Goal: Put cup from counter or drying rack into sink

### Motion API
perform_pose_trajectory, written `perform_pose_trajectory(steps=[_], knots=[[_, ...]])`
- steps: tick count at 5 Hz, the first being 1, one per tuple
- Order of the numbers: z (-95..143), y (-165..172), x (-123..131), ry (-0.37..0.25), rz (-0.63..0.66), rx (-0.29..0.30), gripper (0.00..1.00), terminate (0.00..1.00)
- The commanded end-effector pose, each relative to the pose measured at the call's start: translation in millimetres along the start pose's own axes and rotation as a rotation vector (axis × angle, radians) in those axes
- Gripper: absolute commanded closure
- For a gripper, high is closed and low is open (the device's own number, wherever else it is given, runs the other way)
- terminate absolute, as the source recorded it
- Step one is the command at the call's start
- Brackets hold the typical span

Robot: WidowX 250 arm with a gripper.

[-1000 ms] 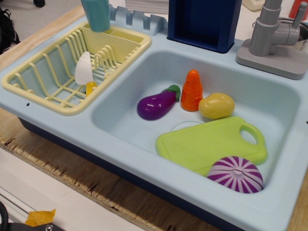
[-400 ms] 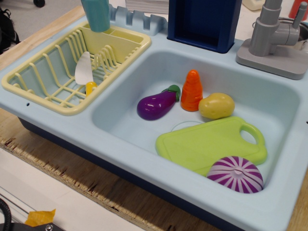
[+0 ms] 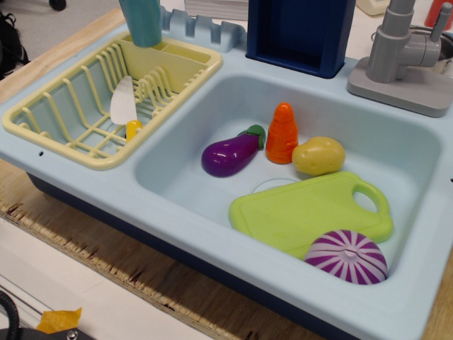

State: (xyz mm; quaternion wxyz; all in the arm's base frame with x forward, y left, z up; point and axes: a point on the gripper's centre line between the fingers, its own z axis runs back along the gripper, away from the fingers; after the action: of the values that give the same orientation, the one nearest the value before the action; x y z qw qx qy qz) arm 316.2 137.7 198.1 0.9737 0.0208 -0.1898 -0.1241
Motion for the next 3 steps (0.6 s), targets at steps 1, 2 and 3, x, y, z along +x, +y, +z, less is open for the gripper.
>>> perform_pose_trajectory(steps=[1, 2, 3], knots=[[0.3, -6.2, 9.1, -0.051, -0.050, -0.005, 0.00, 0.00], [-3.7, -9.6, 10.9, -0.053, -0.052, -0.017, 0.00, 0.00], [-16.7, -9.9, 8.9, -0.041, -0.046, -0.053, 0.00, 0.00]])
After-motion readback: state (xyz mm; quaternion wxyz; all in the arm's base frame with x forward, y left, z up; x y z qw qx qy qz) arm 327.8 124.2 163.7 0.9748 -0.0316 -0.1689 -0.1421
